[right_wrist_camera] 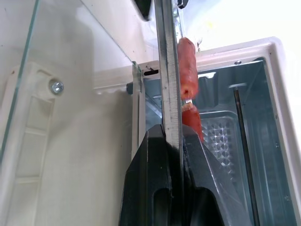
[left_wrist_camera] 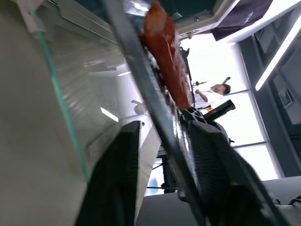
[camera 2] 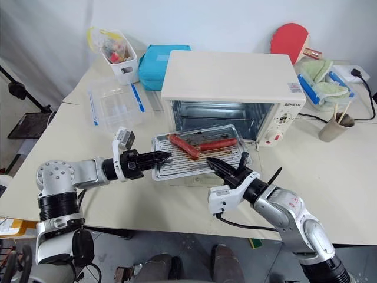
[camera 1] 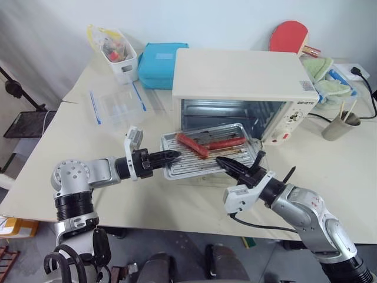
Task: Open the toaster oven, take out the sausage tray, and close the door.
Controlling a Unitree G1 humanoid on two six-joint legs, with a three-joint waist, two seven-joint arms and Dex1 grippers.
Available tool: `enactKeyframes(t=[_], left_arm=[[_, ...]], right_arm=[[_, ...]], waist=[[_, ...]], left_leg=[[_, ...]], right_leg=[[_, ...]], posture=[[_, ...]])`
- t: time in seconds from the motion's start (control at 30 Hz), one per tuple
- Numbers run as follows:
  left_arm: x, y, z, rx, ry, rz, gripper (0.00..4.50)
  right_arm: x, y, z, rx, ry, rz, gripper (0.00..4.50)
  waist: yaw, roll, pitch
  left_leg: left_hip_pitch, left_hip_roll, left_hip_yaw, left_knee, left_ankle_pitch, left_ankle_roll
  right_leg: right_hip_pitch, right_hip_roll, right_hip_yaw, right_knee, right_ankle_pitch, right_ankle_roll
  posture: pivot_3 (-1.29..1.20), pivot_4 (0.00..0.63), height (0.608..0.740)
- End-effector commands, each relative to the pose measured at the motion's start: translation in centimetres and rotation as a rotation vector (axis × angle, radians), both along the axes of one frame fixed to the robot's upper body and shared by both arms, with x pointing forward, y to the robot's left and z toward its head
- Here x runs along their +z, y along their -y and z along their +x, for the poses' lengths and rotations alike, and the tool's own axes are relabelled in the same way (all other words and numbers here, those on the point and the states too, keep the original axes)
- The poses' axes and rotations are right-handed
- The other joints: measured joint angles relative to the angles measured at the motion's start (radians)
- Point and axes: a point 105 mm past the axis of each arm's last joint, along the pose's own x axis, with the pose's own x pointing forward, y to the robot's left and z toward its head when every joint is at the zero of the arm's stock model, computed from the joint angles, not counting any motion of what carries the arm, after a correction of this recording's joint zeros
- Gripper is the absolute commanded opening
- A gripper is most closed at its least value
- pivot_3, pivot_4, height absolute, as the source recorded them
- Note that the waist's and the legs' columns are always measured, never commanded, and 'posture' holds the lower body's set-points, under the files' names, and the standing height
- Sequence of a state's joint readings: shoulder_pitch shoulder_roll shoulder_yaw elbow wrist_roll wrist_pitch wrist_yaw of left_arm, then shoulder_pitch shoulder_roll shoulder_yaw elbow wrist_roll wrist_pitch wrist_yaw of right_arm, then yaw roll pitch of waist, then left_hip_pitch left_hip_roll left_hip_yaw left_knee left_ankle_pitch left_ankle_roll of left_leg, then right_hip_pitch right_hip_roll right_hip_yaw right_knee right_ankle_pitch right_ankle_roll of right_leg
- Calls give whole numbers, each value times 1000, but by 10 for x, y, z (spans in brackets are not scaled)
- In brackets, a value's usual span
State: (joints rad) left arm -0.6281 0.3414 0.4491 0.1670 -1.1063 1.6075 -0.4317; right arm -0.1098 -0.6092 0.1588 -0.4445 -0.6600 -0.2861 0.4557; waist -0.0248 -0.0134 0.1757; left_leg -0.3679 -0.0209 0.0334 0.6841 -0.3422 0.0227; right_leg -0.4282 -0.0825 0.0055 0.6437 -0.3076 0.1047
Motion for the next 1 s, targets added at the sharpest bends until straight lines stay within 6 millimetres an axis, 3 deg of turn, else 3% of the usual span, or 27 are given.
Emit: enactKeyframes(t=[0.03, 0.1, 0.27, 0.3, 0.47, 0.6, 0.8, 0.9, 1.0], left_arm=[[12, 3, 0, -9, 15, -55, 505], [18, 0, -1, -12, 9, -116, 68], [14, -9, -1, 45, -43, -133, 33], [12, -11, -1, 61, -54, -136, 33], [11, -21, -8, 142, -101, -186, 12], [1, -45, -30, 169, -113, -194, 12], [-9, -75, -48, 284, -114, -206, 12], [-14, -86, -60, 328, -114, -208, 12], [-18, -103, -71, 432, -104, -243, 12]], right_arm=[[14, -7, -4, 36, 29, 54, 0], [14, -4, -4, 24, 10, 75, 0], [12, -2, -8, 27, -80, 144, 0], [13, -1, -9, 32, -81, 152, 660], [16, 7, -15, 47, -99, 172, 2303], [18, 28, -23, 35, -116, 217, 3565], [4, 76, -20, -52, -189, 198, 3565], [-4, 100, -16, -106, -247, 230, 2999], [-15, 120, -13, -129, -350, 286, 1998]], waist=[[0, 0, 0], [-1, 0, 0], [1, 0, 0], [0, 0, 0], [-2, 0, 0], [-1, -1, 0], [1, -1, 0], [-1, -1, 0], [-5, -1, 0]], left_leg=[[0, 0, 0, 0, 0, 0], [0, 0, 0, 0, 0, 0], [0, 0, -1, 0, 0, 0], [0, 0, -1, 0, 0, 0], [1, 0, -1, 0, 0, -1], [2, 0, -1, 0, 0, -1], [6, 0, 0, 0, -1, -1], [17, 1, -1, -3, -2, 0], [17, 1, -1, -4, -3, 1]], right_leg=[[0, 0, 0, 0, 0, 0], [0, 0, 0, 0, 0, 0], [0, -1, 0, 0, 0, 0], [0, -1, 0, 0, 0, 0], [0, -1, 0, 1, 0, 0], [0, -2, 0, 1, 0, 0], [7, -3, 0, -6, -1, -1], [19, -3, -2, -12, -1, -3], [19, -4, -2, -13, -2, -3]], posture=[[0, 150, 740], [0, 150, 740], [0, 150, 740], [0, 150, 740], [0, 150, 740], [0, 150, 740], [0, 150, 740], [0, 150, 740], [0, 150, 740]])
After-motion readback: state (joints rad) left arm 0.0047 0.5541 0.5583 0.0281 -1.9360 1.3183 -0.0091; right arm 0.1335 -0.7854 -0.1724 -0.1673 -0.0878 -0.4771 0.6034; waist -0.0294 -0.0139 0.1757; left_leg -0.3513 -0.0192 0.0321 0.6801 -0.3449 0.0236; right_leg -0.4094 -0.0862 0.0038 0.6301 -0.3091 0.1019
